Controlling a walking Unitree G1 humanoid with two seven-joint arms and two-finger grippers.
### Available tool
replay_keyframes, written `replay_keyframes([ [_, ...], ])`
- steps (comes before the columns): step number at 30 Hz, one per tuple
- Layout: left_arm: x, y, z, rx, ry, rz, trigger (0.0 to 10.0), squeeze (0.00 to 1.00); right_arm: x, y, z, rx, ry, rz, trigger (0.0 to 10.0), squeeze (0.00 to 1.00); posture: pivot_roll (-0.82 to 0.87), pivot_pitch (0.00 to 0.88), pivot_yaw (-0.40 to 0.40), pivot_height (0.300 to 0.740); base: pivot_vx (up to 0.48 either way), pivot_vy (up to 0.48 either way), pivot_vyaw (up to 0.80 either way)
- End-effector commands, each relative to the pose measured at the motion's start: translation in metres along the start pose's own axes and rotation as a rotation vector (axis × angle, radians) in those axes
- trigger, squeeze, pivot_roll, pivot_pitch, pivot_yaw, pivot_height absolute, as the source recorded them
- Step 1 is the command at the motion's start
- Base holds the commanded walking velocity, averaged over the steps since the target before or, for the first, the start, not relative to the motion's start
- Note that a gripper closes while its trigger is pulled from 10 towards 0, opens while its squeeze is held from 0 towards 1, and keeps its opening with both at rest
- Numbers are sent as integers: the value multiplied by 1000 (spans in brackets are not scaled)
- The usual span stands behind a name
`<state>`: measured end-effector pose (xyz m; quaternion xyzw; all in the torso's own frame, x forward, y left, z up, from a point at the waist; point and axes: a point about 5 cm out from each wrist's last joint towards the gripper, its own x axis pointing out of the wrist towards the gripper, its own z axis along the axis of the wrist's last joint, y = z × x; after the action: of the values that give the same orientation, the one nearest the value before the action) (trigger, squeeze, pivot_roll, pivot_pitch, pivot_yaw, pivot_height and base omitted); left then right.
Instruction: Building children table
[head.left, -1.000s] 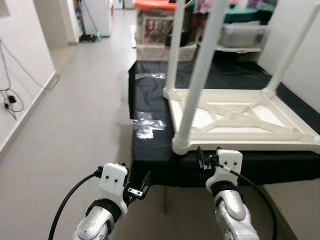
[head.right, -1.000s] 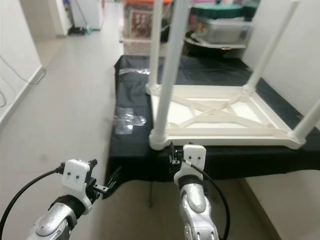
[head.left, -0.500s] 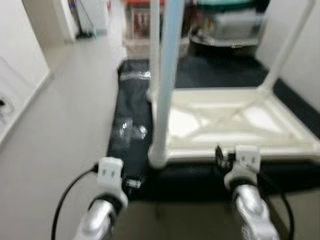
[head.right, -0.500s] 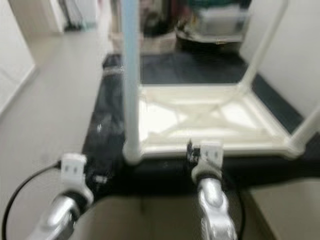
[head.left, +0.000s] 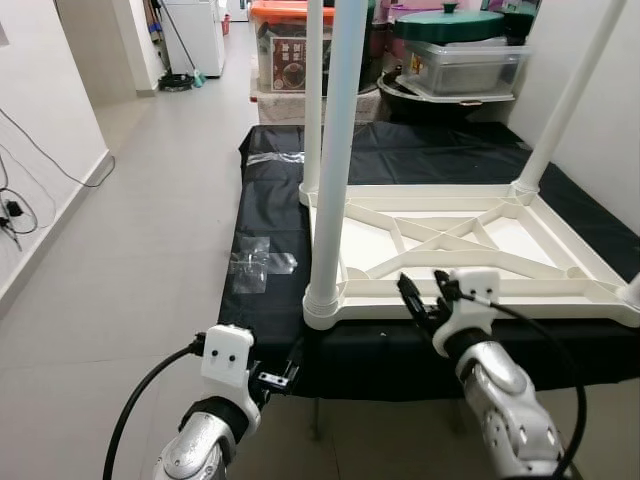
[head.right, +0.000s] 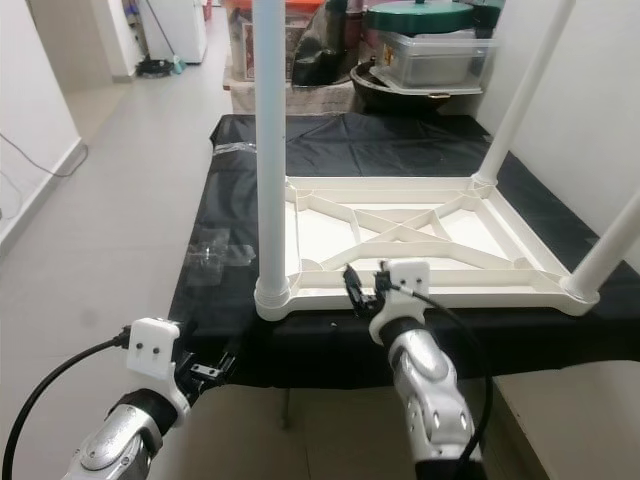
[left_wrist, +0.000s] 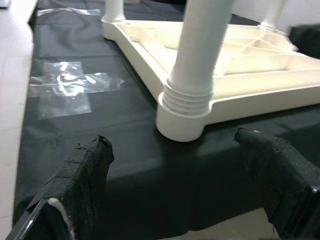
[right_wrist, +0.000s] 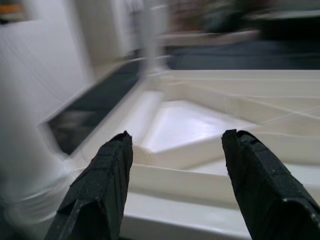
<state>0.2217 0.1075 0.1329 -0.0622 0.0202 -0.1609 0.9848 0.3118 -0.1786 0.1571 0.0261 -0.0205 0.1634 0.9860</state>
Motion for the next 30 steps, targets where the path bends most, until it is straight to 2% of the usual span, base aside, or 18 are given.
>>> replay_keyframes([
  [1,-4,-5,0,-1,3,-35,10000,0,6,-4,4,35,30,124,10000,0,124,96,-54,740,0,0,0],
  [3,-6,-11,0,-4,2,-78,10000,0,17,-9,16,28,57,291,10000,0,130,102,-55,740,0,0,0],
  [4,-6,-11,0,-4,2,-78,10000,0,17,-9,16,28,57,291,10000,0,130,102,-55,740,0,0,0],
  [5,-7,-14,1,2,0,-97,10000,0,20,-9,20,14,58,353,10000,0,138,108,-56,740,0,0,0],
  [6,-9,-17,3,9,-4,-121,10000,0,23,-6,24,12,57,415,10000,153,140,109,-57,740,0,0,0],
  [7,-9,-17,3,9,-4,-121,10000,0,23,-6,24,12,57,415,10000,153,140,109,-57,740,0,0,0],
  [8,-11,-21,5,21,-9,-151,10000,0,28,-4,30,11,44,461,10000,1000,150,123,-62,740,0,0,0],
  [9,-14,-26,7,34,-9,-179,10000,0,32,-1,34,5,53,538,10000,1000,157,129,-64,740,0,0,0],
  [12,-16,-28,7,43,-8,-196,10000,0,34,1,35,2,61,585,10000,1000,157,129,-64,740,0,0,0],
  [13,-18,-30,7,46,-3,-203,10000,0,37,5,35,-6,92,658,10000,855,163,139,-67,740,0,0,0],
  [14,-21,-31,6,45,4,-205,10000,0,36,9,35,-40,112,742,10000,0,166,147,-67,740,0,0,0],
  [16,-24,-32,5,43,11,-207,10000,0,37,13,36,-70,142,841,10000,0,171,156,-68,740,0,0,0],
  [20,-25,-32,6,43,13,-207,10000,0,45,19,39,-87,133,901,10000,0,175,163,-69,740,0,0,0],
  [24,-26,-33,6,42,15,-207,10000,0,55,28,45,-83,91,896,10000,0,173,169,-68,740,0,0,0],
  [27,-26,-33,6,47,17,-212,10000,0,71,38,50,-81,42,830,10000,0,177,170,-68,740,0,0,0],
  [30,-26,-33,6,51,16,-213,10000,0,75,41,52,-76,28,825,10000,0,179,170,-70,740,0,0,0],
])
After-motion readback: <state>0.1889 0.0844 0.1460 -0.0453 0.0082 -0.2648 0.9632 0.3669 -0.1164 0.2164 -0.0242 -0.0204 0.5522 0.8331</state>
